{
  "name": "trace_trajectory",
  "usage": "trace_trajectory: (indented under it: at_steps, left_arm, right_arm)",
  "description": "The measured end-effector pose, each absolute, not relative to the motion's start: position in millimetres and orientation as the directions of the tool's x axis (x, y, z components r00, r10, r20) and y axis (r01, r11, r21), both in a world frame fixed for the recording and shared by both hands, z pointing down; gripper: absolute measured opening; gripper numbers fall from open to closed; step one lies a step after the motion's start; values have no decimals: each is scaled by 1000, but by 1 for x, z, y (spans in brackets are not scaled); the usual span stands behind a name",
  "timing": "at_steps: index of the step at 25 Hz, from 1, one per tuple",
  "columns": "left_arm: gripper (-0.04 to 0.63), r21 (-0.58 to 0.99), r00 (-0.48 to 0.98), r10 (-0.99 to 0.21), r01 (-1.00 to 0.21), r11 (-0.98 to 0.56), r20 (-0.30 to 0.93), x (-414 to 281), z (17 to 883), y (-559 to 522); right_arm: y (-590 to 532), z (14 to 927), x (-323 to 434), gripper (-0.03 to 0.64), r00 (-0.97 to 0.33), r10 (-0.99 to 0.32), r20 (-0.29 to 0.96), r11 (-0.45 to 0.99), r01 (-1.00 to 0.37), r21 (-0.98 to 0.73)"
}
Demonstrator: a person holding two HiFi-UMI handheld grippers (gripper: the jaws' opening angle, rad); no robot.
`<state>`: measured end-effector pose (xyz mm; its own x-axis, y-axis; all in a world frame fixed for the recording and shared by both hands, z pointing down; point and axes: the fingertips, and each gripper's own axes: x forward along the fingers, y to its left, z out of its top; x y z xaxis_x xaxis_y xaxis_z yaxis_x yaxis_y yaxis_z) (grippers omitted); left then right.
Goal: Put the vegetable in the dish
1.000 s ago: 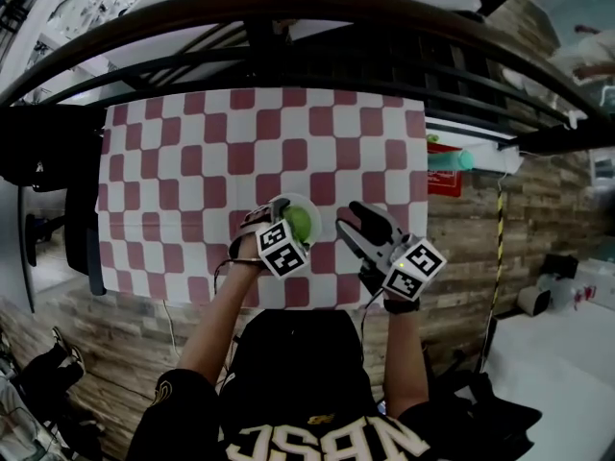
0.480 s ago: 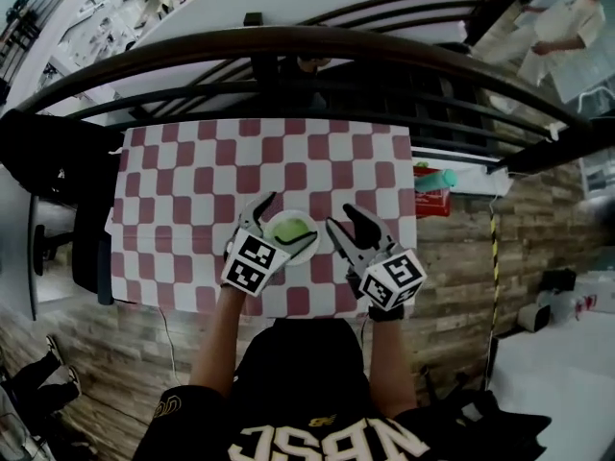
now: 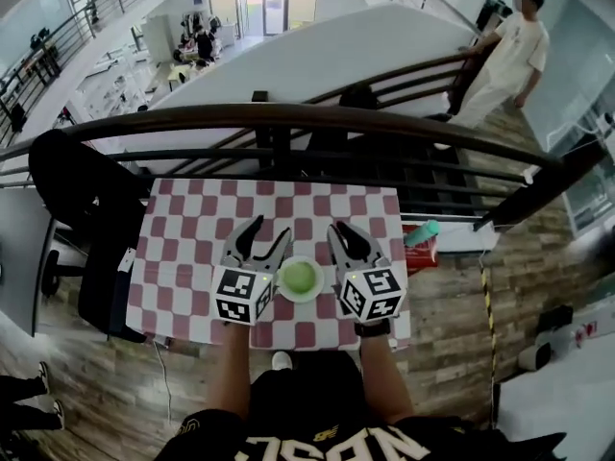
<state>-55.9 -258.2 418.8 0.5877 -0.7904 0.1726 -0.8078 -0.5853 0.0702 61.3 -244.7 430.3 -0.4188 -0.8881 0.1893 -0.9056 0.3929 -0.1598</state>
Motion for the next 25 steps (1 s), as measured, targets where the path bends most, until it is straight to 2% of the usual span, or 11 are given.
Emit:
trace_trajectory:
  at_steps: [5, 9, 12, 25]
  left_arm:
    - [117, 89, 515, -853, -857, -508, 84, -90, 385, -238]
    - [42, 70, 464, -885, -885, -461, 34, -109, 370, -231]
    - [25, 50, 460, -888, -887, -459, 23, -113, 367, -221]
    - [23, 32, 479, -878, -877, -479, 7, -123, 371, -210]
  right_arm:
    - [-226, 396, 43, 35, -357, -926, 125, 350, -934, -72]
    - [-221, 382, 26, 20, -356, -931, 83, 355, -935, -28]
    - [-210, 382, 12, 18, -372, -925, 79, 372, -928, -14]
    - [-197, 378, -26, 18, -400, -915, 58, 402, -916, 14]
